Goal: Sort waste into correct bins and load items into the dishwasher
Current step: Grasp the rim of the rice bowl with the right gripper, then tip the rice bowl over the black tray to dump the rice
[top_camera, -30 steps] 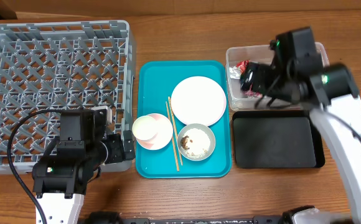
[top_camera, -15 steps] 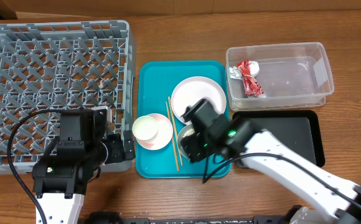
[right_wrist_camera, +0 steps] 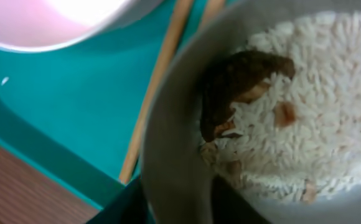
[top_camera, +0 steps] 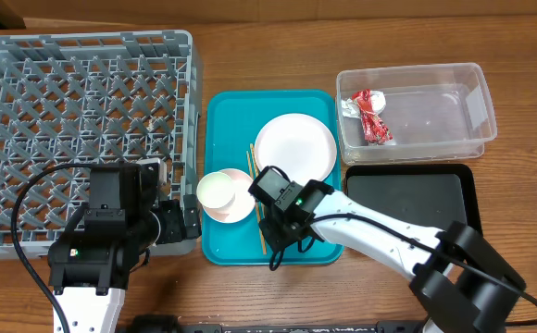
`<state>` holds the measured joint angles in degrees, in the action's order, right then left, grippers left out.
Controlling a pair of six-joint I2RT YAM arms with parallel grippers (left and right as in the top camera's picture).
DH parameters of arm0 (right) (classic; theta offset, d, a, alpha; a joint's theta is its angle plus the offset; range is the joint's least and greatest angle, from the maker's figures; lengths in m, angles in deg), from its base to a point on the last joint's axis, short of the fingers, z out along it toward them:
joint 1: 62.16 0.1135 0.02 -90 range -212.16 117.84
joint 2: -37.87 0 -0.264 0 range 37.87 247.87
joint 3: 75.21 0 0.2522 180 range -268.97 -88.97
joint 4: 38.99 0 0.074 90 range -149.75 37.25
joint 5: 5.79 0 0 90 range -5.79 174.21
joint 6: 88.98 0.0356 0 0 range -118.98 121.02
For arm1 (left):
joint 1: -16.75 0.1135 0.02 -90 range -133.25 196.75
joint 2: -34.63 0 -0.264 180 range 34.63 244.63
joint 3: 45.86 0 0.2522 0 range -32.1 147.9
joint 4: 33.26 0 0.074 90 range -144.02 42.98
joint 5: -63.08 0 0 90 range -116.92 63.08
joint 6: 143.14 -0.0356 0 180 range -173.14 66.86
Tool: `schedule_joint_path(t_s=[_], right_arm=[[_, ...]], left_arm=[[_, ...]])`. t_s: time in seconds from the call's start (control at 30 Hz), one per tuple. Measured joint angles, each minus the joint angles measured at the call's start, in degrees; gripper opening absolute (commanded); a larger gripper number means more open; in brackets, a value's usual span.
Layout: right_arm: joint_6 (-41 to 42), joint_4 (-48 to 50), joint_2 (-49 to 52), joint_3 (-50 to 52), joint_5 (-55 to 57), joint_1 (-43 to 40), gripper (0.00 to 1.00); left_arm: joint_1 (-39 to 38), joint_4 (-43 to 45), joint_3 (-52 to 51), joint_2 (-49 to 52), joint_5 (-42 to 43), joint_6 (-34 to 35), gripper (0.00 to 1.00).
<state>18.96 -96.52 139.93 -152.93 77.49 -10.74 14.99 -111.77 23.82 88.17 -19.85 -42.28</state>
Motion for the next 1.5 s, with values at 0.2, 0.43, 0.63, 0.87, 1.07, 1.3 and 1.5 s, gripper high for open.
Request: schedule_joint_path(t_s=[0.2,0.43,0.63,0.87,1.07,1.3,1.5], right_arm=[[0.5,0.3,0.3,0.0,-0.3,0.0,0.16],[1.3,-1.7,0.0,-1.1,1.1,0.0,0.04],[2.6,-6.8,-1.0,-4.3,4.5,0.0,0.04],[7.6,-7.3,-9.4,-5.5,5.6,-2.4,0.04],[9.5,-8.9,-17.6,-6.2,1.2,-12.9,0.04],[10.0,-11.3,-18.4,-5.5,-9.0,-27.8,0.04],[7.0,-7.3,-18.4,2.1,-21.0,-38.9,0.04]], left_arm=[[0.0,0.0,0.0,0.0,0.0,0.0,1.0],[0.0,0.0,0.0,0.0,0.0,0.0,1.0],[0.0,0.0,0.0,0.0,0.0,0.0,1.0],[0.0,0.0,0.0,0.0,0.0,0.0,1.0],[0.0,0.0,0.0,0.0,0.0,0.0,1.0],[0.0,0.0,0.0,0.0,0.0,0.0,1.0],[0.0,0.0,0.0,0.0,0.0,0.0,1.0]])
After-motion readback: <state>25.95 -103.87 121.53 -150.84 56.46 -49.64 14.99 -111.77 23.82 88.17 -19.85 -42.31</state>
